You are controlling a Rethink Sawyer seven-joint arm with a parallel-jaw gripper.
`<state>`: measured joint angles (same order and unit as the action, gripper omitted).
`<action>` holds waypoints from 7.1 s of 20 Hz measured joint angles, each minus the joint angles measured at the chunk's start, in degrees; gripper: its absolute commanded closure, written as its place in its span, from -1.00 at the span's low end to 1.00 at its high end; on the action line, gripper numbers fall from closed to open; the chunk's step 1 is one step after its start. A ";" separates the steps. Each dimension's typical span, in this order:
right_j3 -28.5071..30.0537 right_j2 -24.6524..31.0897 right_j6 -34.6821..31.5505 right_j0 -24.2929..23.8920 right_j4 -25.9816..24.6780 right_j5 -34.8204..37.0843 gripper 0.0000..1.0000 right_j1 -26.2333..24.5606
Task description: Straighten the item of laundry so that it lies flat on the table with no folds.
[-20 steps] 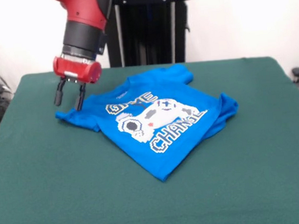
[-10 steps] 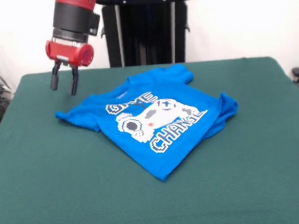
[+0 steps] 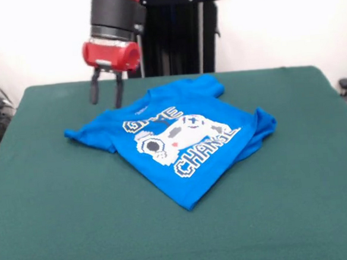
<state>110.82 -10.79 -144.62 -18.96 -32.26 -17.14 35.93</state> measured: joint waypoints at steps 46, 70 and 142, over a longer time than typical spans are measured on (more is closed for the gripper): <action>5.14 1.71 0.00 6.24 21.98 -1.54 -1.00 -4.67; 6.63 1.54 0.00 5.15 21.79 0.28 -1.00 -11.88; 11.10 5.93 0.00 -8.30 7.75 2.89 -1.00 -4.66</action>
<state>121.92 -4.87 -144.62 -27.26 -24.51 -14.25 31.28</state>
